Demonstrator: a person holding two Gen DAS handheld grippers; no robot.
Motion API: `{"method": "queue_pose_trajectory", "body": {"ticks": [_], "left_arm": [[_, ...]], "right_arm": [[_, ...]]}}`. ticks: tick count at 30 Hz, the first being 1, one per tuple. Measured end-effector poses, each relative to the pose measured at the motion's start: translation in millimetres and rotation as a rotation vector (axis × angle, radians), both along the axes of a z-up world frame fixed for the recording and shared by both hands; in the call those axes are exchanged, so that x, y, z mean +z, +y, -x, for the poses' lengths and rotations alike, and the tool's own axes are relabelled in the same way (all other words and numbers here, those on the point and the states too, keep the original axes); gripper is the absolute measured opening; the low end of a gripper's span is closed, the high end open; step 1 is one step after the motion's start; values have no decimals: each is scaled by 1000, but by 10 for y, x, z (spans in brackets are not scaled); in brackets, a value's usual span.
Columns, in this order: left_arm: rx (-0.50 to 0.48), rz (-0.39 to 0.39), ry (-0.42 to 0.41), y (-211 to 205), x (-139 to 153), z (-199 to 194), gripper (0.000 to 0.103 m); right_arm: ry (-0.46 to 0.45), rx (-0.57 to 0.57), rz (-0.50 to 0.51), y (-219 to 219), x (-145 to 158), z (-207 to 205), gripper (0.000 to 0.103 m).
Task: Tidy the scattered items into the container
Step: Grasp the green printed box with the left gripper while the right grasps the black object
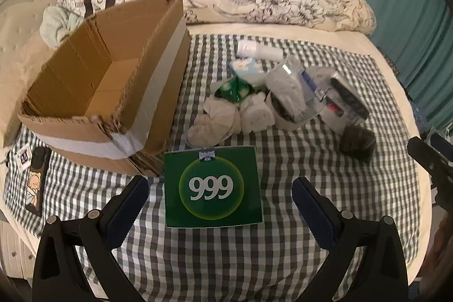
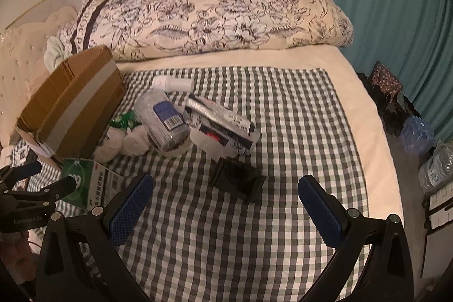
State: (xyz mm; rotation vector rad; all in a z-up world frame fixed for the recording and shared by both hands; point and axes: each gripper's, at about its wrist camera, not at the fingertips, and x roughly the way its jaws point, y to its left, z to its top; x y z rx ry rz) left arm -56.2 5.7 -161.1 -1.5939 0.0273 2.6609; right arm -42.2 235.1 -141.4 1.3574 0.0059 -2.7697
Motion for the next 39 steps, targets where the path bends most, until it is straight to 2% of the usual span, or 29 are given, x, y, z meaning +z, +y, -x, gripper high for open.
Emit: {"method": "queue_pose_trajectory", "body": {"ticks": [8, 19, 31, 39], "left_arm": [[25, -15, -68, -77, -292, 105, 103], [24, 15, -104, -59, -598, 256, 103], [14, -15, -124, -58, -779, 372, 103], [-11, -5, -159, -24, -877, 422, 103]], "right_arm": [[-64, -6, -1, 61, -351, 157, 103], [-144, -46, 2, 131, -872, 490, 103], [-180, -68, -14, 63, -1177, 681, 103], [-212, -99, -6, 105, -1361, 732, 102]]}}
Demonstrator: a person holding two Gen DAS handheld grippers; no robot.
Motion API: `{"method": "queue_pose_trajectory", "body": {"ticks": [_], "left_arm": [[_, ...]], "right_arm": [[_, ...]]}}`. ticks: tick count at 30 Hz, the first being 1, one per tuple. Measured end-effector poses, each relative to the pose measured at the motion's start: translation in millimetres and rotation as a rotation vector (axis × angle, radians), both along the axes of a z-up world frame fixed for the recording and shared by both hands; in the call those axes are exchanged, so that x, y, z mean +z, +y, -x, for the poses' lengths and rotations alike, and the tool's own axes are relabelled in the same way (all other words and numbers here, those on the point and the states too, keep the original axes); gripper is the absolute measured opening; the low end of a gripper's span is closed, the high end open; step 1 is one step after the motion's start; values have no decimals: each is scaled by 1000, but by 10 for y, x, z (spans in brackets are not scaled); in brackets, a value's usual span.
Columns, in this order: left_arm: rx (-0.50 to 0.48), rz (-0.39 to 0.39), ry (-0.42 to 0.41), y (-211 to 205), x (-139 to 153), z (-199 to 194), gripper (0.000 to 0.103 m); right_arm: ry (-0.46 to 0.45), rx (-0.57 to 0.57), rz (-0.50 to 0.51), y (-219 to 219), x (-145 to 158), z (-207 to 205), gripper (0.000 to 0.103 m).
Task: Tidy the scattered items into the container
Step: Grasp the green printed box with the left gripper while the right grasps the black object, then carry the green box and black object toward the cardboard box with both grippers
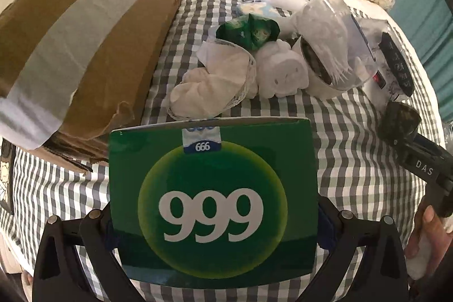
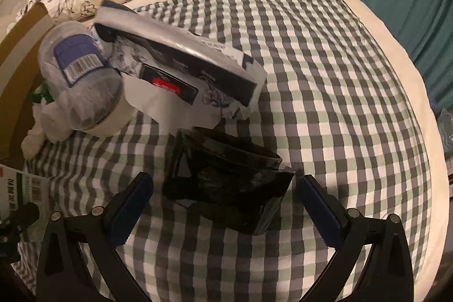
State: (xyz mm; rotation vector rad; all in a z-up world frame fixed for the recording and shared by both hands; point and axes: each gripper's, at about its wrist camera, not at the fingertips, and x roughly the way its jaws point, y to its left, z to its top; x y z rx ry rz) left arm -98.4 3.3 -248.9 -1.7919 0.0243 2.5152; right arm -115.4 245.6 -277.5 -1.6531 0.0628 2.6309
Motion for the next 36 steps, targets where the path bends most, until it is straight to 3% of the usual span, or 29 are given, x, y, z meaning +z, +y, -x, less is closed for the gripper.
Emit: {"method": "queue_pose_trajectory", "body": {"ticks": [4, 8, 22, 36], "left_arm": [[5, -9, -8, -20, -19, -1, 100], [1, -15, 12, -28, 9, -9, 94], [-51, -4, 92, 86, 206, -93, 92], [-57, -8, 253, 60, 825, -241, 92]], "right_arm": [[2, -4, -1, 3, -41, -7, 98], [11, -13, -17, 6, -15, -17, 80], [49, -30, 14, 163, 192, -162, 79], [162, -23, 41, 95, 799, -382, 79]]}}
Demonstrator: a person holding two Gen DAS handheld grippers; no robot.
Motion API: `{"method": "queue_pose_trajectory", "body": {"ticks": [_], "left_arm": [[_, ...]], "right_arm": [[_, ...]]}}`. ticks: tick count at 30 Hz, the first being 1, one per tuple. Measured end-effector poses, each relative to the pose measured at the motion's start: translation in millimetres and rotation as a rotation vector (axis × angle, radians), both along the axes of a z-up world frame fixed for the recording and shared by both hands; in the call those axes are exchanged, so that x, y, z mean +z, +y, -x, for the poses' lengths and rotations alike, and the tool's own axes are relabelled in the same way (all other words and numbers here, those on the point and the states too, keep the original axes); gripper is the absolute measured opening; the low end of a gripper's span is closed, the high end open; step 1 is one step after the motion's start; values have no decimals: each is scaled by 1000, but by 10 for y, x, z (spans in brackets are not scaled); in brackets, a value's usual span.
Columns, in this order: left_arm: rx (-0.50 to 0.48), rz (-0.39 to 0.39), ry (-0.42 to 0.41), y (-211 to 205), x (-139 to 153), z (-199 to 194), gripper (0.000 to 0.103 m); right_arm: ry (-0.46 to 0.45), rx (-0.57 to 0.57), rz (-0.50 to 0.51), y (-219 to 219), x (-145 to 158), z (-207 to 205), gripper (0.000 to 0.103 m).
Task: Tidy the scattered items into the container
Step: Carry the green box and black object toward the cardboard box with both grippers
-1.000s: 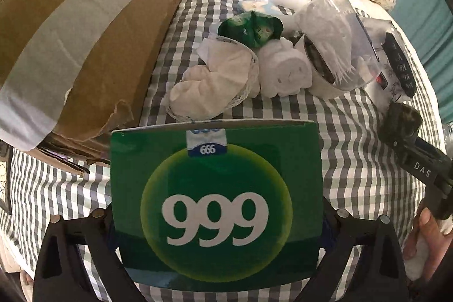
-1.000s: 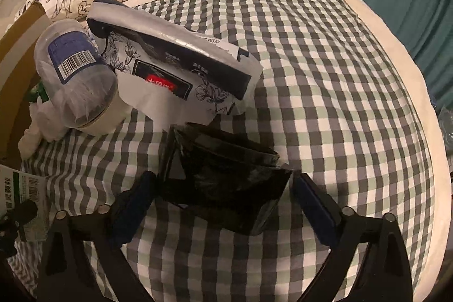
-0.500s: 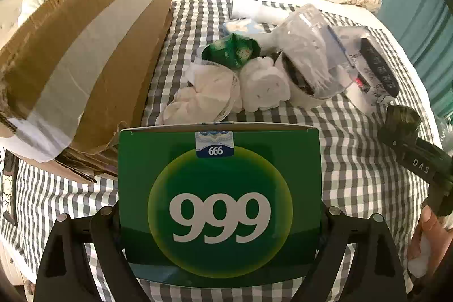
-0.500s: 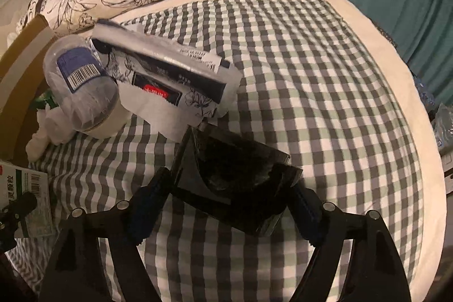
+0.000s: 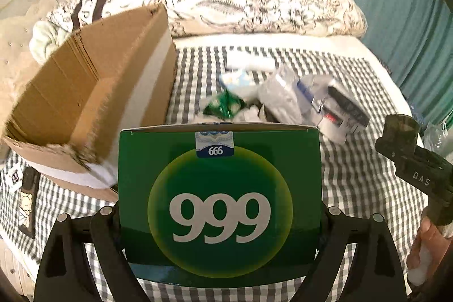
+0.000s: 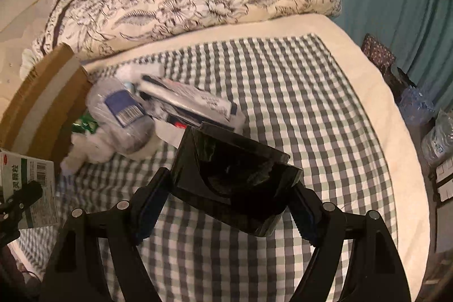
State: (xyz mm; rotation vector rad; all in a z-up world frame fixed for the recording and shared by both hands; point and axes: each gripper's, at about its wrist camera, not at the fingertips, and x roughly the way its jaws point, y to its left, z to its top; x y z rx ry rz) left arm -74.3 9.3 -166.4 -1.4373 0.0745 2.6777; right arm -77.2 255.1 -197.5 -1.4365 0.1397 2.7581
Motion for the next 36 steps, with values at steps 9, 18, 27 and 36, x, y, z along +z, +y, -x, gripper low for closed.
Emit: {"method": "queue_pose_trajectory", "body": {"ticks": [9, 18, 27, 36], "left_arm": [[13, -10, 94, -127, 420, -174, 92], [30, -16, 193, -400, 862, -373, 92], [93, -16, 267, -907, 1231, -482, 92], [146, -12, 339, -1380, 1527, -614, 92]], "right_arm": [[116, 35, 31, -190, 518, -252, 79], [202, 96, 42, -498, 950, -533, 79], [264, 168, 36, -947, 1260, -611, 79], [306, 250, 28, -1449, 1568, -672, 79]]}}
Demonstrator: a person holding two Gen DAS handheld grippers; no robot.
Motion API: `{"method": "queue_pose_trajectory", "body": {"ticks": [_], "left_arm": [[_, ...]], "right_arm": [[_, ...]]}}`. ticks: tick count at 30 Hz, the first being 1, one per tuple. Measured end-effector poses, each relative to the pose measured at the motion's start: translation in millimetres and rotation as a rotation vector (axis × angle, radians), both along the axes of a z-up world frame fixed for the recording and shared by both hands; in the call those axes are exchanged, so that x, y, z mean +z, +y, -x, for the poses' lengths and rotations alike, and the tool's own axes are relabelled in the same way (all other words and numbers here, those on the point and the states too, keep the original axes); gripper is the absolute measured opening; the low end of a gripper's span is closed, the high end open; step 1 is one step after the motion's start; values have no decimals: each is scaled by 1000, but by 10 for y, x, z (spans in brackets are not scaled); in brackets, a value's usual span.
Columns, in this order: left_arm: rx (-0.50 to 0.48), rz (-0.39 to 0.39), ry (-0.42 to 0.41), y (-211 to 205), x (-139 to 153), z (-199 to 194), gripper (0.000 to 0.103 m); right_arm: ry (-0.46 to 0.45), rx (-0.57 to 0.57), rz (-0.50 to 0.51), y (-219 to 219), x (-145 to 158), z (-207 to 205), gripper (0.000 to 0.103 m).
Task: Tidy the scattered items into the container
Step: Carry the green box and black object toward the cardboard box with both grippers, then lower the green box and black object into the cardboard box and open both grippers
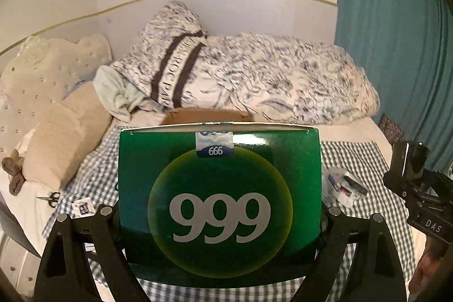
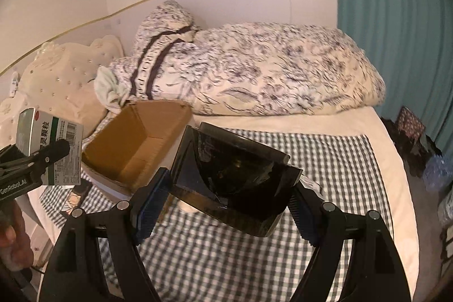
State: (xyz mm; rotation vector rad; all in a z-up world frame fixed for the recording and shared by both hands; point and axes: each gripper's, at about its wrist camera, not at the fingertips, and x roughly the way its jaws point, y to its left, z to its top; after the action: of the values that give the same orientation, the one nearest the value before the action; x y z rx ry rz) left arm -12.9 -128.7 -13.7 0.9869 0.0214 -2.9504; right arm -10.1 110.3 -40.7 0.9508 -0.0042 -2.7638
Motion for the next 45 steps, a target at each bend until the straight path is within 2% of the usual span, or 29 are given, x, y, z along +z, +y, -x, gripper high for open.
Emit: {"method": "queue_pose_trajectory", "body": {"ticks": [11, 20, 30, 41, 45], "left_arm": [[73, -22, 41, -599, 181, -96, 92], [86, -10, 39, -801, 191, 16, 92], [90, -9, 8, -921, 101, 243, 92], [82, 10, -72, -996, -195, 646, 92], [75, 20, -101, -1004, -312, 816, 92]], "right_arm": [[33, 112, 8, -612, 335, -65, 79], [39, 186, 18, -1122, 440, 7, 79], [12, 259, -16, -1481, 330, 240, 79], [-40, 281, -69, -1657, 26, 698, 79], [-66, 306, -53, -1677, -33, 916, 77]]}}
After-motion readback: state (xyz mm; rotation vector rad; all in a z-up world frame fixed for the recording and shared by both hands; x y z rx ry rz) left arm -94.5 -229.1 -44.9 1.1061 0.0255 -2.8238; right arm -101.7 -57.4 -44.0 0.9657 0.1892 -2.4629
